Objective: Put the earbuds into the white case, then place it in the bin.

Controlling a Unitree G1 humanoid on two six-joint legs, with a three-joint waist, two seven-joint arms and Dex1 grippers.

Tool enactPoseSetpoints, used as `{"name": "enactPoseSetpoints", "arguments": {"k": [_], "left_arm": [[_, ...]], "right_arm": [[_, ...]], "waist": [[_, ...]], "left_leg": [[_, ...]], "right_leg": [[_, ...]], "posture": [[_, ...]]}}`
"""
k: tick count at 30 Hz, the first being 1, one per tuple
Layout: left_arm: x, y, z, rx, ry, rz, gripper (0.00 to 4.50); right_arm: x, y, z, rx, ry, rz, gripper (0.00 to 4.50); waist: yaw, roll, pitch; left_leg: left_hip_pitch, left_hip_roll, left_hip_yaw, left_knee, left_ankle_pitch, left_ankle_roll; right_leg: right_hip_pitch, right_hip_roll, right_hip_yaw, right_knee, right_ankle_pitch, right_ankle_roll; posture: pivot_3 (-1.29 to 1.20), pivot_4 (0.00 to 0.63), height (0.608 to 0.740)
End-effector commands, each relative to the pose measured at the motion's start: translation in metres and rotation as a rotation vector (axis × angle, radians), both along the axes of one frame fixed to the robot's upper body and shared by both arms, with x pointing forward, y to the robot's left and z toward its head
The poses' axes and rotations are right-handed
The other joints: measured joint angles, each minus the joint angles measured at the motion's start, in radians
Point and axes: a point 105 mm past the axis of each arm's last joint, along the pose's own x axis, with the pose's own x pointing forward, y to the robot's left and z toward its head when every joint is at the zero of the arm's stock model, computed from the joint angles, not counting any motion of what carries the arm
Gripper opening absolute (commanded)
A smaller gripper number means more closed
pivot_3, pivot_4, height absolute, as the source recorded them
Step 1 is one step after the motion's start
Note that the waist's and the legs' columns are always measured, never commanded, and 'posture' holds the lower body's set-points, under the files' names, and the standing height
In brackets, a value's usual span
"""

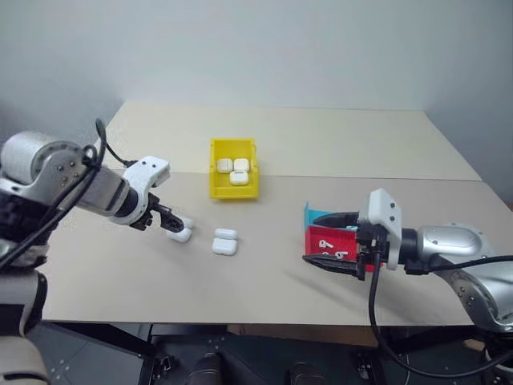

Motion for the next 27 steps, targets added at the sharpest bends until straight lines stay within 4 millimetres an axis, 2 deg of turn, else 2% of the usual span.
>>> {"name": "enactPoseSetpoints", "arguments": {"k": [1, 12, 19, 27], "left_arm": [[0.006, -0.004, -0.002, 0.041, 0.012, 0.022, 4.5], [0.02, -0.016, -0.031, 0.131, 0.064, 0.057, 4.5], [0.031, -0.011, -0.039, 0.187, 0.051, 0.12, 4.5], [0.037, -0.013, -0.047, 0.154, 0.06, 0.153, 4.5]], "right_arm": [[-0.003, 0.006, 0.005, 0.01, -0.036, 0.011, 4.46], [-0.005, 0.012, 0.006, 0.038, -0.048, -0.007, 4.46], [-0.007, 0.012, 0.006, 0.045, -0.047, -0.019, 4.46], [-0.011, 0.013, 0.006, 0.048, -0.039, -0.026, 4.46]], "waist": [[0.0, 0.0, 0.0], [0.006, 0.0, 0.0], [0.006, 0.0, 0.0], [0.008, 0.0, 0.0]], "left_leg": [[0.0, 0.0, 0.0, 0.0, 0.0, 0.0], [-0.001, -0.001, 0.0, 0.0, 0.0, 0.0], [-0.001, -0.001, 0.0, 0.0, 0.0, 0.0], [-0.001, -0.002, -0.001, 0.001, 0.001, -0.001]], "right_leg": [[0.0, 0.0, 0.0, 0.0, 0.0, 0.0], [0.0, 0.0, 0.0, 0.0, 0.0, 0.0], [0.0, -0.001, 0.0, 0.0, 0.0, 0.0], [0.001, -0.001, -0.001, 0.001, 0.0, 0.0]], "posture": [[0.0, 0.15, 0.74], [0.0, 0.15, 0.74], [0.0, 0.15, 0.74], [0.0, 0.15, 0.74]]}}
